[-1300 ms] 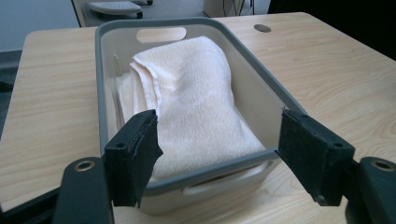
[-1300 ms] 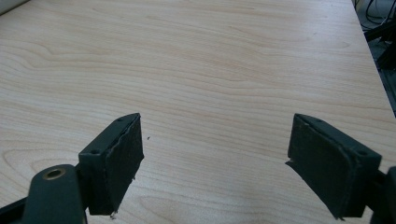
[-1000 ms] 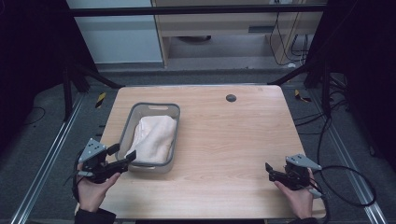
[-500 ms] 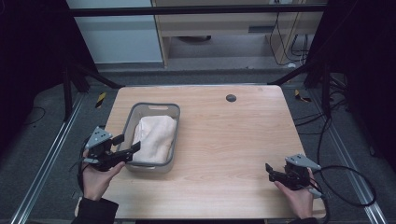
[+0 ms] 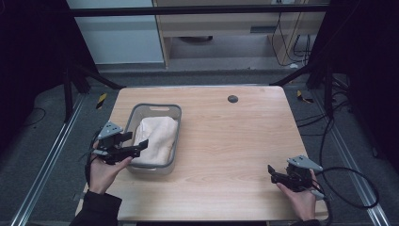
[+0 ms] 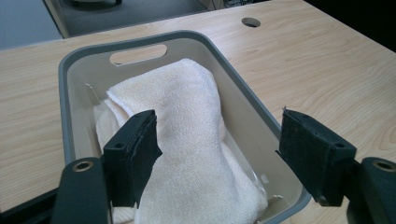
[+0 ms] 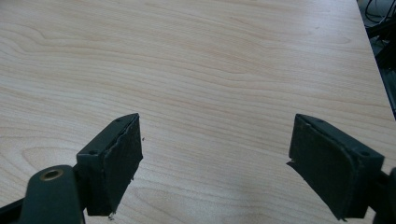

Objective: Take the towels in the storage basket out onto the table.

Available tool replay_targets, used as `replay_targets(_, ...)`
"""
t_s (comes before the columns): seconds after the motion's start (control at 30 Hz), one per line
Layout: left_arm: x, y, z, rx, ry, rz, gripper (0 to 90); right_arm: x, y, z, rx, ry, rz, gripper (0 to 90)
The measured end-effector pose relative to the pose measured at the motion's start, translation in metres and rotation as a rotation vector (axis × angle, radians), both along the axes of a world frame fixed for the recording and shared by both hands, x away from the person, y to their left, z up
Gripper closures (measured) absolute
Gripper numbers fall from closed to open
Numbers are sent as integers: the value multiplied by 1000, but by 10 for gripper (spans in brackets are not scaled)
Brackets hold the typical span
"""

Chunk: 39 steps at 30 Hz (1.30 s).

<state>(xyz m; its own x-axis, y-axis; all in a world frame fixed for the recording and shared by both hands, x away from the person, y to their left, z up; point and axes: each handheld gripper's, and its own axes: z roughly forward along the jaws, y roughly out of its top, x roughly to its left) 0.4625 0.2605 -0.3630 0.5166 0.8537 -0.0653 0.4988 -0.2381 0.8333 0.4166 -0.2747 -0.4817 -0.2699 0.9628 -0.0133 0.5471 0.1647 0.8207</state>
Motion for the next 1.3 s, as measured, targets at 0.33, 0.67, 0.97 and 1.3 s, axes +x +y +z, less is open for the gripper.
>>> replay_targets(0.33, 15, -5, 6, 62, 39, -17, 276, 1, 1, -1, -4, 9, 8, 171)
replay_targets(0.67, 26, -14, 9, 113, 85, -38, 272, 1, 1, -2, -3, 17, 14, 172)
replay_targets(0.97, 38, -27, 10, 170, 137, -64, 262, 2, 1, -2, -1, 21, 17, 172)
replay_targets(1.3, 51, -36, 0, 236, 208, -75, 260, 2, 3, -3, -5, 36, 28, 171)
